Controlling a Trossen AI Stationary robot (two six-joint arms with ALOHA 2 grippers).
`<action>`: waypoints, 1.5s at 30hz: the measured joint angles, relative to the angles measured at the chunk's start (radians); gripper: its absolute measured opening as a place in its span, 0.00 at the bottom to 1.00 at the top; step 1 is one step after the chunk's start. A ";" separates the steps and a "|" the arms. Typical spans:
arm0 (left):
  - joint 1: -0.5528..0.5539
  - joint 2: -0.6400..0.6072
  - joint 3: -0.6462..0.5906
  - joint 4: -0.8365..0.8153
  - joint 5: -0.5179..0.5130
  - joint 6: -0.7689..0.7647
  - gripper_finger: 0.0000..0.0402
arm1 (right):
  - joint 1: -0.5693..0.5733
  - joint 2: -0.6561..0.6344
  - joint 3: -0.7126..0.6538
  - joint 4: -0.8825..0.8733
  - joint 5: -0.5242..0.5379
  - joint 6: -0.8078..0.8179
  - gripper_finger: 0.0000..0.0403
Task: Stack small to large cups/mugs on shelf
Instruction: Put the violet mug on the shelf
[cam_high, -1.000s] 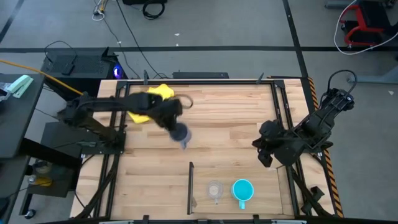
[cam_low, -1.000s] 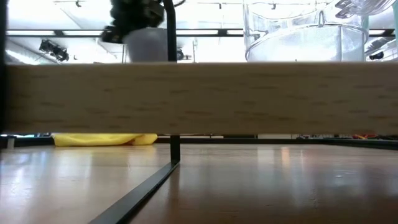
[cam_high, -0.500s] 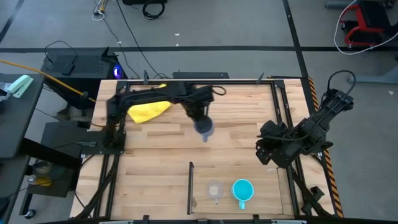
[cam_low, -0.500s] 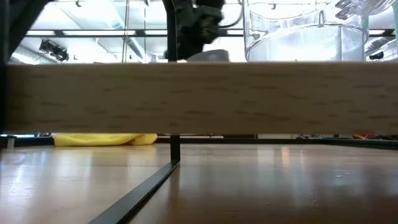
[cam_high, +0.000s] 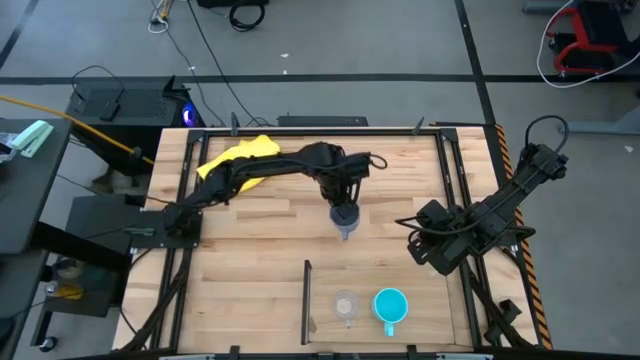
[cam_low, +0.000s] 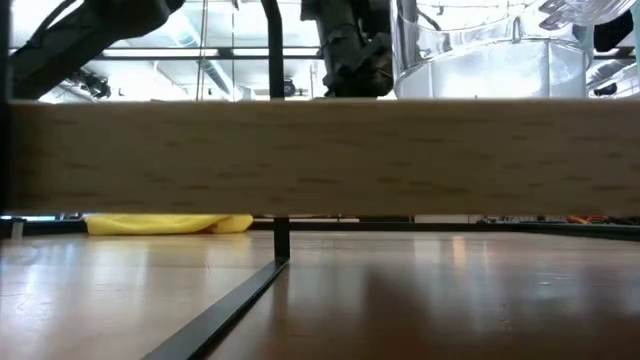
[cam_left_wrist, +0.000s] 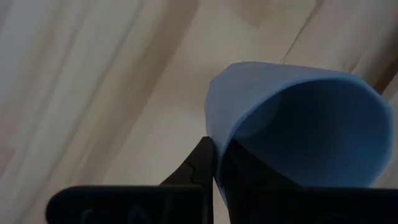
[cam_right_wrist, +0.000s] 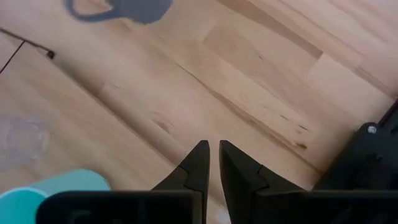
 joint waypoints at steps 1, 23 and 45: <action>-0.004 0.002 -0.005 -0.003 0.000 -0.003 0.05 | 0.000 0.000 -0.002 -0.001 0.000 0.003 0.11; -0.040 0.034 -0.027 -0.045 -0.095 -0.056 0.05 | -0.104 -0.001 -0.002 0.062 0.016 -0.108 0.11; -0.031 0.034 -0.027 -0.038 -0.098 -0.059 0.05 | -0.144 -0.001 -0.001 0.142 0.051 -0.191 0.11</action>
